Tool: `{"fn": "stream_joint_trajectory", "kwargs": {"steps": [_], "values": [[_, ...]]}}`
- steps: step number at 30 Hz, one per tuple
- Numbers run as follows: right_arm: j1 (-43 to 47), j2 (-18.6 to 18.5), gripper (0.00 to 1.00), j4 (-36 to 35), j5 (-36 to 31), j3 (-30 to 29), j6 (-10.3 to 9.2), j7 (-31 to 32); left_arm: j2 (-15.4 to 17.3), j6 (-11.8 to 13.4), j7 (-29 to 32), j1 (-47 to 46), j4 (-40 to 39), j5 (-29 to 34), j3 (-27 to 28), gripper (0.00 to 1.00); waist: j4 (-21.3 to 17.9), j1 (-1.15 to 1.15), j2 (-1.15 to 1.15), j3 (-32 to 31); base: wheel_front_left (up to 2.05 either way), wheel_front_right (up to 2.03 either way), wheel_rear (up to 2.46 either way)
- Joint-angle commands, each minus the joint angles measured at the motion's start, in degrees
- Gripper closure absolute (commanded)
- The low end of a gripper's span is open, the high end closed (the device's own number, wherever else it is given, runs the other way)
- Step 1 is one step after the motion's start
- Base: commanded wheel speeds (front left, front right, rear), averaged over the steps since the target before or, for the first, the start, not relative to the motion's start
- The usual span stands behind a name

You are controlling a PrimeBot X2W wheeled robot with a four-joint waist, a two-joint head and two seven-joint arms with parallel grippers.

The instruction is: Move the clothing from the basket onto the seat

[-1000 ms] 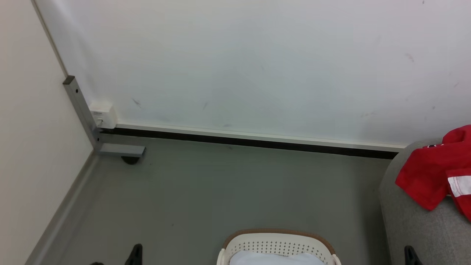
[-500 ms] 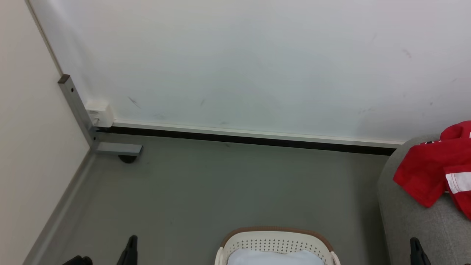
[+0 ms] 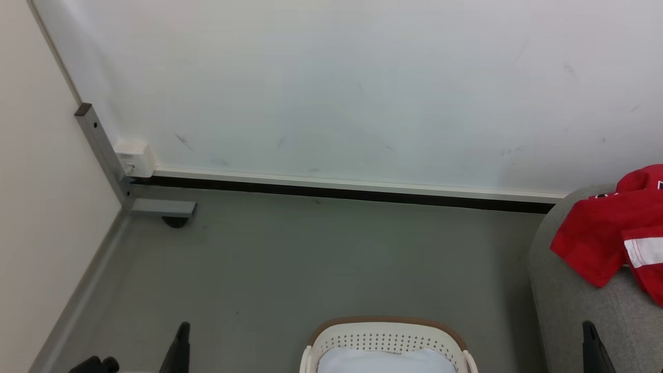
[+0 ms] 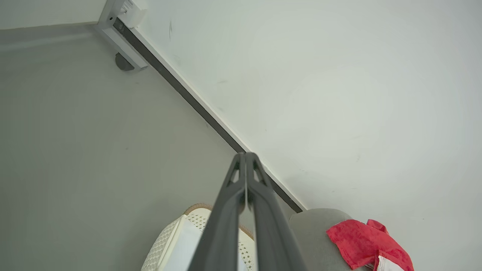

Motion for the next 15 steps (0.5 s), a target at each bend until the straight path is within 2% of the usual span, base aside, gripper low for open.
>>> {"fn": "stream_joint_trajectory", "kwargs": {"steps": [1,15], "values": [[-1.65,-0.53,1.00,-1.06,2.09,-0.18,-0.05,0.37,0.12,-0.29,0.52,-1.42,-0.79,-2.22,0.78,1.00,-0.06,0.00,0.00,0.06,0.00,0.00,0.00],[-2.63,-0.73,1.00,-2.15,11.76,-0.45,-0.06,2.86,-0.79,-1.35,3.03,-2.39,-1.24,-10.68,3.05,1.00,-0.63,0.00,0.00,0.63,0.00,0.00,0.00]]}}
